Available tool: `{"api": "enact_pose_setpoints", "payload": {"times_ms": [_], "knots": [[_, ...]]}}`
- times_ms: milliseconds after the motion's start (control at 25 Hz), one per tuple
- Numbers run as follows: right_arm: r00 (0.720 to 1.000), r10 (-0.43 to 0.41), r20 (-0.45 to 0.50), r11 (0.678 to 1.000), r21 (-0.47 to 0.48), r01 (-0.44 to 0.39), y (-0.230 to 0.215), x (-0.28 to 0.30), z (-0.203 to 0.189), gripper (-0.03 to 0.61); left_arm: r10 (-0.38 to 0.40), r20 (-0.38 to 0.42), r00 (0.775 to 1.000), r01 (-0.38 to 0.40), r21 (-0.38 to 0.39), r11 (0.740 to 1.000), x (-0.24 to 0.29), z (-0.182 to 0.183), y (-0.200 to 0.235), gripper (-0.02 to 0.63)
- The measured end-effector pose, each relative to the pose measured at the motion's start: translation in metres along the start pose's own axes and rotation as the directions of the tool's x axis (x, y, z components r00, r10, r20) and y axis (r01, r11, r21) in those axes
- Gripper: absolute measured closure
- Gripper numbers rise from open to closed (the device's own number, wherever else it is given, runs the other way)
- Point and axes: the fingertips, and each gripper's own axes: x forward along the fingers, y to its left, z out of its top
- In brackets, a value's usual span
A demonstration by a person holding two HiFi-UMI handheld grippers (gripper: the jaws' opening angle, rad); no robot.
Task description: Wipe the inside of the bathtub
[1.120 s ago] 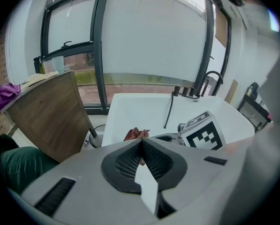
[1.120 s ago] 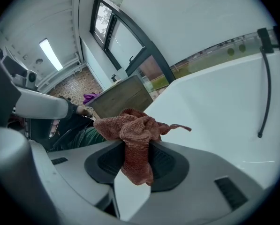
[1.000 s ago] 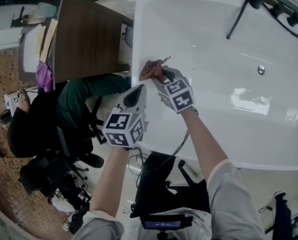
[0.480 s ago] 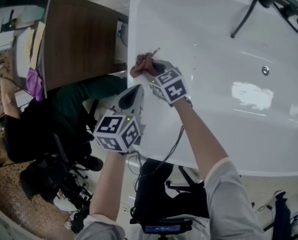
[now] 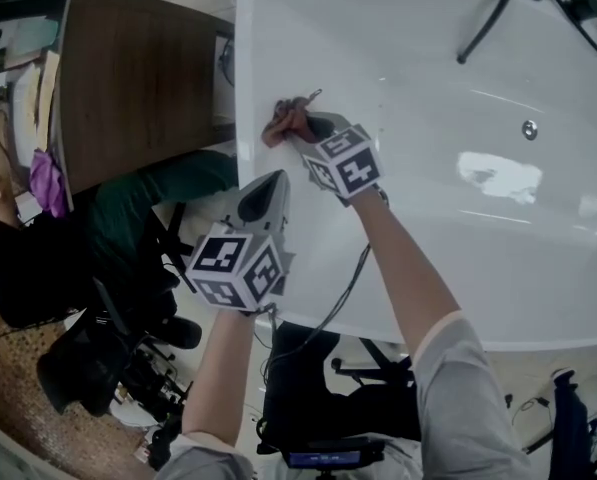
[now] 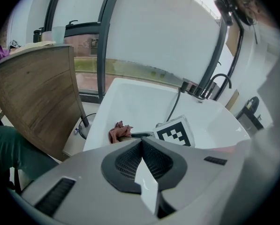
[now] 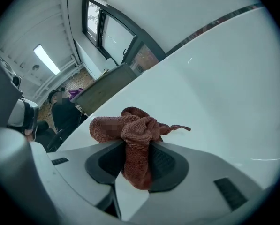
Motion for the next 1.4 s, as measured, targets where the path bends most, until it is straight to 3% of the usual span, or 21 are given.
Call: {"api": "enact_pose_setpoints", "payload": {"times_ms": [600, 1040, 1400], "knots": [[0.997, -0.077, -0.017, 0.991, 0.113, 0.079, -0.073, 0.005, -0.060, 0.443, -0.008, -0.048, 0.999, 0.007, -0.003, 1.000, 0.062, -0.040, -0.016, 0.607], [0.987, -0.140, -0.072, 0.980, 0.129, 0.149, -0.129, 0.016, -0.112, 0.443, -0.007, -0.086, 0.996, 0.009, 0.023, 1.000, 0.122, -0.072, -0.021, 0.607], [0.968, -0.204, -0.144, 0.965, 0.136, 0.224, -0.181, 0.024, -0.147, 0.444, -0.012, -0.112, 0.994, 0.011, -0.007, 1.000, 0.166, -0.099, -0.019, 0.607]]}}
